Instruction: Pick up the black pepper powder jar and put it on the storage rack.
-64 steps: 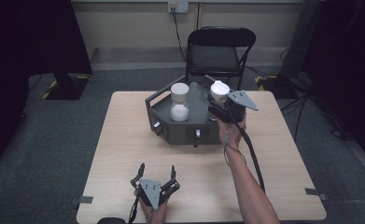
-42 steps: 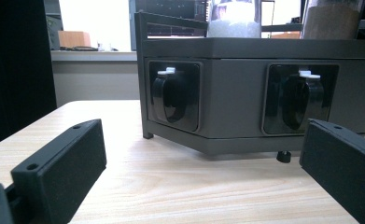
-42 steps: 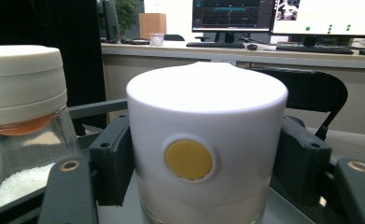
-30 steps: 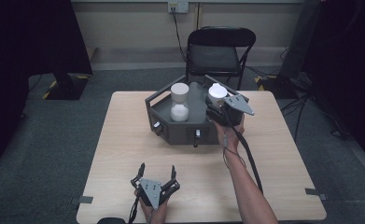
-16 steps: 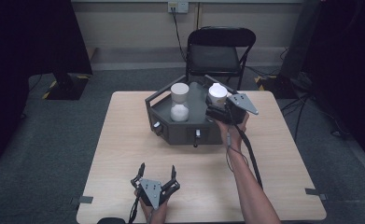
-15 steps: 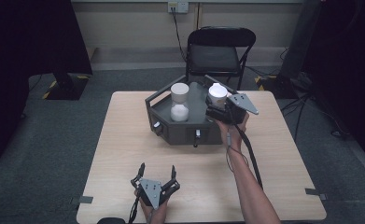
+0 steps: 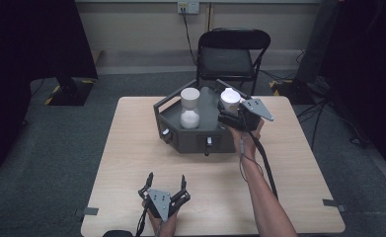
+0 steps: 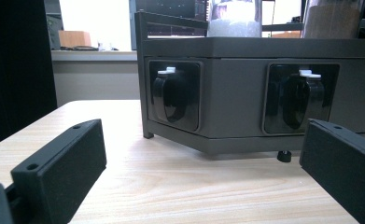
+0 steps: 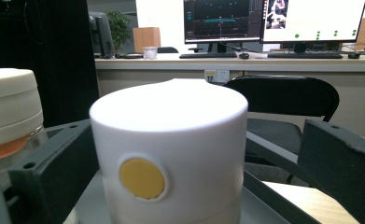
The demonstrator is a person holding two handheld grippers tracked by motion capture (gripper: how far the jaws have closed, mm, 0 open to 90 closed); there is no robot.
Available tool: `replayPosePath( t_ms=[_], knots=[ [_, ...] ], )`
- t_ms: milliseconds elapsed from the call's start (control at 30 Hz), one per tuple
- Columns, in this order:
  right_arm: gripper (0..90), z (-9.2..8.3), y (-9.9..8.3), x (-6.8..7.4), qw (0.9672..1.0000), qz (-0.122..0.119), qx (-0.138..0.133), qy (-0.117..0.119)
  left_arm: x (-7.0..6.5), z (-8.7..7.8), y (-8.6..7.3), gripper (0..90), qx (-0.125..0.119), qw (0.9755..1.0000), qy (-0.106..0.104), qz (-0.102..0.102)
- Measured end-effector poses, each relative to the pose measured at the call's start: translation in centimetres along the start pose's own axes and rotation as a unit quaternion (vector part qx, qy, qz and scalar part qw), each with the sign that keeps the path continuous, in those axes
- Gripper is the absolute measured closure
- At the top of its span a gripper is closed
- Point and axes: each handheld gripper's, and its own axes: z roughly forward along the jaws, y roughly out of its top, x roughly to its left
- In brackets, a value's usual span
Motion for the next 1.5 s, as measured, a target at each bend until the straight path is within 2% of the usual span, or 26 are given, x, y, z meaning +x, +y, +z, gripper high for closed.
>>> replayPosePath(
  t_ms=[400, 567, 633, 833, 1067, 1167, 1333, 1500],
  knots=[
    [0.0, -0.6, 0.0, 0.1, 1.0000, -0.002, 0.003, -0.006, 0.0, 0.0, 0.0, 0.0, 0.000, 1.0000, 0.000, 0.000],
    [0.0, -1.5, -0.3, -0.2, 1.0000, 0.000, -0.003, 0.001, 0.0, 0.0, 0.0, 0.0, 0.000, 1.0000, 0.000, 0.000],
    [0.0, -2.0, -0.6, -0.3, 0.9999, 0.005, -0.008, 0.006, 0.0, 0.0, 0.0, 0.0, 0.000, 1.0000, 0.000, 0.000],
    [0.0, -3.5, -1.2, -0.4, 0.9998, -0.003, -0.018, 0.003, 0.0, 0.0, 0.0, 0.0, 0.000, 1.0000, 0.000, 0.001],
    [0.0, -5.7, -1.8, -1.2, 0.9996, 0.010, -0.025, 0.009, 0.0, 0.0, 0.0, 0.0, 0.000, 1.0000, 0.000, 0.001],
    [0.0, -6.7, -2.2, -1.4, 0.9996, 0.004, -0.027, 0.010, 0.0, 0.0, 0.0, 0.0, 0.001, 1.0000, 0.000, 0.001],
    [0.0, -8.3, -3.4, -2.0, 0.9996, -0.004, -0.026, 0.011, 0.0, 0.0, 0.0, 0.0, 0.000, 1.0000, 0.000, 0.001],
    [0.0, -10.0, -5.2, -2.3, 0.9996, -0.003, -0.029, 0.001, 0.0, 0.0, 0.0, 0.0, 0.000, 1.0000, 0.000, 0.001]
  ],
)
